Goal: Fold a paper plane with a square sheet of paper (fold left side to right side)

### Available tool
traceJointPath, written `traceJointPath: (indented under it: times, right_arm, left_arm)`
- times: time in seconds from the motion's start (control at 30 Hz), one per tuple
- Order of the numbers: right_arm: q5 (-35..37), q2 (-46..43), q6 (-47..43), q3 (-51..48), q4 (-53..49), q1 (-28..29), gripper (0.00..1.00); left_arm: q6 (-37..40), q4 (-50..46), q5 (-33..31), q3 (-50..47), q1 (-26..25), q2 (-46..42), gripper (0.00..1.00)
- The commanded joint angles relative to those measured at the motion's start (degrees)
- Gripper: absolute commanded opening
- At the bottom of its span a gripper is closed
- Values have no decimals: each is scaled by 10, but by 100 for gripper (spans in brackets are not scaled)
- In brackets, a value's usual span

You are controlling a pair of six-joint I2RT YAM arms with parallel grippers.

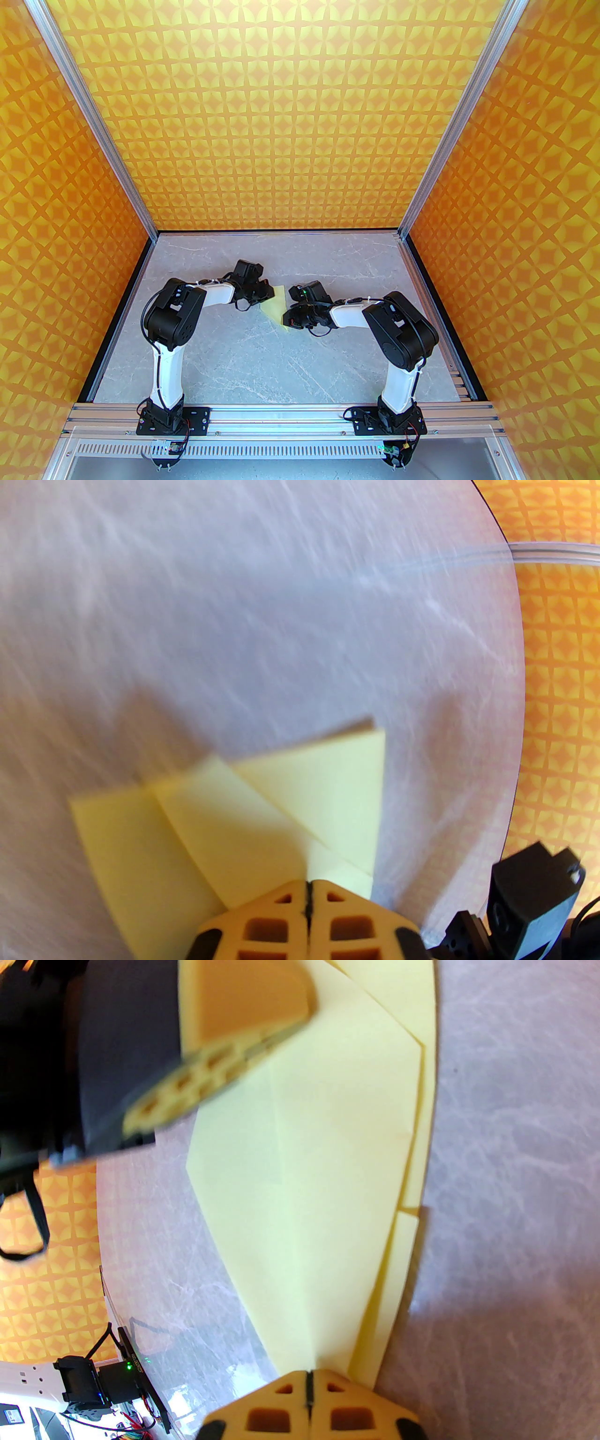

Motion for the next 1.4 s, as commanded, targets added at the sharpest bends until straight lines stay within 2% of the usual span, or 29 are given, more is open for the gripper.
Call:
traceJointPath:
  times: [0.0,0.3,0.43,0.63,0.83,1.2,1.37]
  right_arm:
    - [44,38,4,-33,-96,3,0]
    - [51,30,2,-29,-106,4,0]
    - [53,26,-1,-28,-107,3,0]
    - [54,26,-7,-16,-113,4,0]
    - [53,15,-17,11,-135,3,0]
    - [40,-8,-19,96,-183,3,0]
    - [17,18,-12,142,-180,3,0]
  left_arm:
    - [34,-33,-53,24,29,28,3]
    - [52,-70,-51,64,49,12,3]
    - [48,-77,-23,73,51,-15,4]
    - [12,-33,-4,34,6,-54,4]
    - [-18,19,-2,-10,-16,-25,4]
    - [0,11,-6,-15,-18,17,3]
    - [0,14,-6,-23,-20,17,3]
